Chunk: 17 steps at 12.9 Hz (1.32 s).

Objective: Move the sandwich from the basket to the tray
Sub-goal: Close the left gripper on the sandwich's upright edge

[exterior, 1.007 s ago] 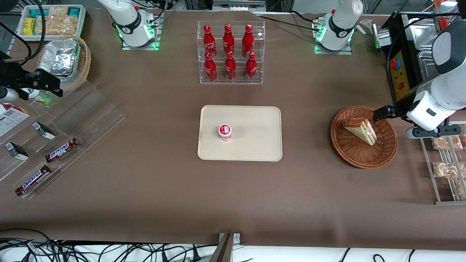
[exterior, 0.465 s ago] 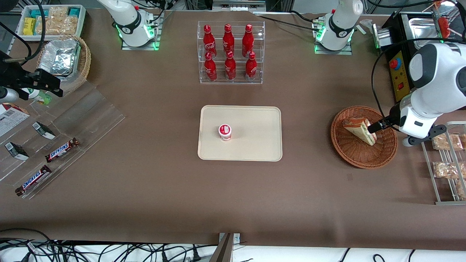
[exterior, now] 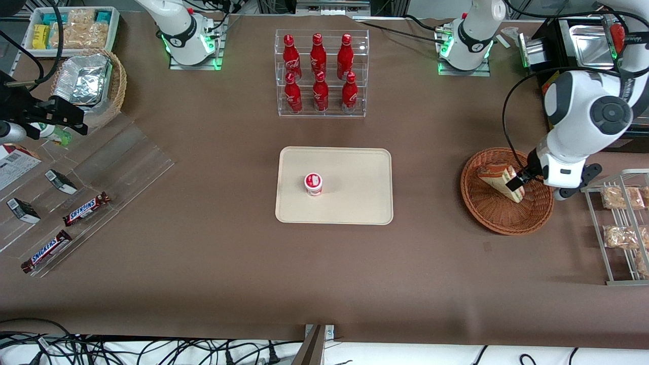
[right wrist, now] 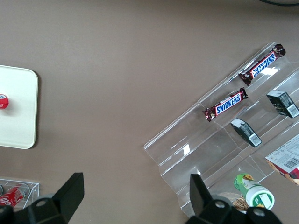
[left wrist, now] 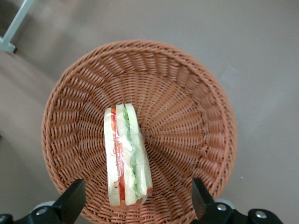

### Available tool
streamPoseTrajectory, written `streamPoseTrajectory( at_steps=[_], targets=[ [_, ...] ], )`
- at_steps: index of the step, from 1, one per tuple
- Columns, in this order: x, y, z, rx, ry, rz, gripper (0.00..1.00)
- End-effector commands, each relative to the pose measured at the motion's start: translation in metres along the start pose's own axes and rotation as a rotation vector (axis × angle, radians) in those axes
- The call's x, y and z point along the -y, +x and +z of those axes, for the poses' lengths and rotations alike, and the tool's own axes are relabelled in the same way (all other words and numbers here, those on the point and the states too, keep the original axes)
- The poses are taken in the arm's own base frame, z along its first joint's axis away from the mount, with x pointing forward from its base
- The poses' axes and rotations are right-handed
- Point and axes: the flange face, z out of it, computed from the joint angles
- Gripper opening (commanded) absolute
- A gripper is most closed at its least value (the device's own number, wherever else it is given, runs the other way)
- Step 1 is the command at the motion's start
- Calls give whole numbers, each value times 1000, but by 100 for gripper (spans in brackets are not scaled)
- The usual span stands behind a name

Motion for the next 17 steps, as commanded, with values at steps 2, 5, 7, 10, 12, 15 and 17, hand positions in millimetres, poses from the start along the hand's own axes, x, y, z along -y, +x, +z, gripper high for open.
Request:
streamPoseTrajectory(
  at_steps=[2, 5, 7, 10, 12, 15, 17],
  targets=[
    [8, -16, 21, -9, 10, -62, 100],
    [7, -17, 40, -4, 27, -96, 100],
    [6, -18, 52, -21, 64, -111, 100],
    [4, -22, 68, -29, 59, -123, 100],
    [9, -26, 80, -25, 47, -128, 100],
    [21, -30, 93, -24, 30, -141, 100],
    [27, -30, 98, -20, 27, -150, 100]
  ],
)
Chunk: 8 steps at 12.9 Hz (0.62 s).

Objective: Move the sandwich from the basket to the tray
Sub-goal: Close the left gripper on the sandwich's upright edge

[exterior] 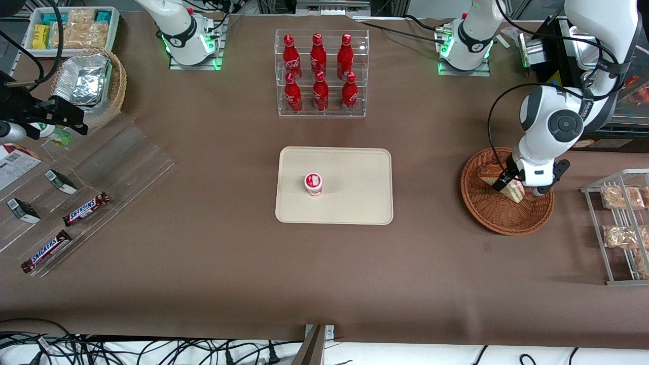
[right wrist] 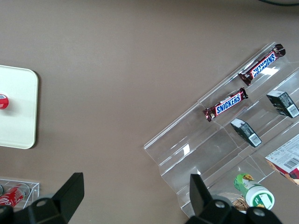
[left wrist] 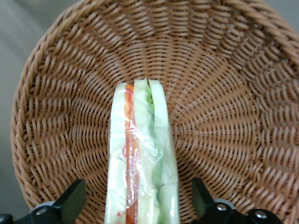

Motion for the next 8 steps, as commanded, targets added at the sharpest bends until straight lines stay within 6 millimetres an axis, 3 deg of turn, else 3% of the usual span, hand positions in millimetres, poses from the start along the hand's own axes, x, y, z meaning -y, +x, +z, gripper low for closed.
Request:
streamPoseTrajectory(
  at_steps=[1, 2, 3, 4, 5, 8],
  targets=[
    [7, -1, 3, -15, -7, -16, 100],
    [6, -1, 5, -14, -10, -43, 55],
    [4, -1, 7, -16, -17, -60, 22],
    [4, -1, 8, -15, -18, -78, 5],
    [2, -1, 7, -16, -21, -89, 0],
    [-4, 6, -7, -37, -38, -107, 0]
  ],
)
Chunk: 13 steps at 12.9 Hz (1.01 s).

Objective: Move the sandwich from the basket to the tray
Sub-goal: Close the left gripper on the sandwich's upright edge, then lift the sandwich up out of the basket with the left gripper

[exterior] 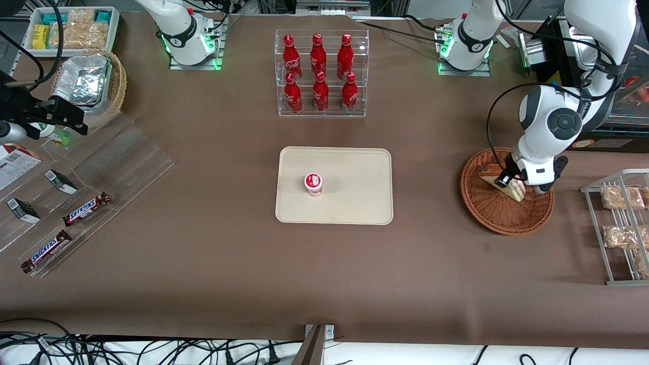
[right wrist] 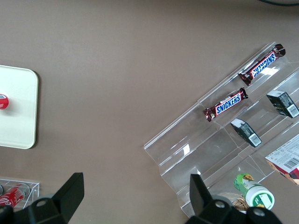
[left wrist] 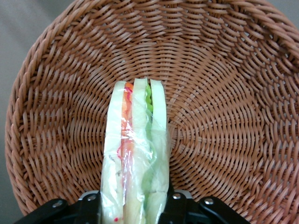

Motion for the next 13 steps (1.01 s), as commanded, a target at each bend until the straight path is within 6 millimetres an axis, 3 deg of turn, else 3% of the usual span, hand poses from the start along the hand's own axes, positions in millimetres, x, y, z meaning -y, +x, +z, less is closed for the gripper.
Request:
streamPoseTrajectory(
  at_steps=[1, 4, 8, 13],
  targets=[
    [-10, 8, -18, -39, -25, -7, 0],
    [-32, 14, -55, -40, 27, 43, 0],
    [-73, 23, -128, -29, 72, 125, 0],
    [-112, 5, -199, 44, 36, 195, 0]
  ],
)
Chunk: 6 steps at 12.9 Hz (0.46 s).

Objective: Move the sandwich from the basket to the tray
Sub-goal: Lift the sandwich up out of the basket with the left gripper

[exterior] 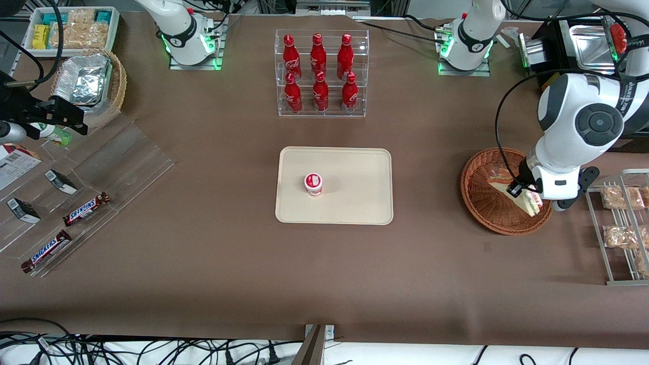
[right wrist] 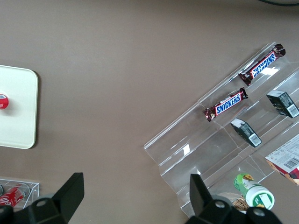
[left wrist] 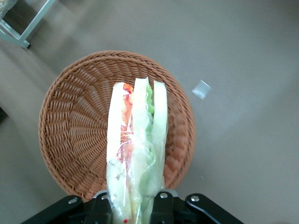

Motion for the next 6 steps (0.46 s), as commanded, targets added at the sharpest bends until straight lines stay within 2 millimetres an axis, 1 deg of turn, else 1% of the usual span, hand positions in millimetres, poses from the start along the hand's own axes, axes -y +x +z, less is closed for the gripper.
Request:
streamPoseTrajectory(
  at_steps=[1, 3, 4, 5, 6],
  targets=[
    [-19, -8, -41, 31, -7, 60, 0],
    [-34, -22, -64, 47, -12, 104, 0],
    [-47, -36, -78, 59, -38, 148, 0],
    [-58, -48, -86, 62, -50, 187, 0],
    [-71, -64, -87, 69, -61, 244, 0]
  ],
)
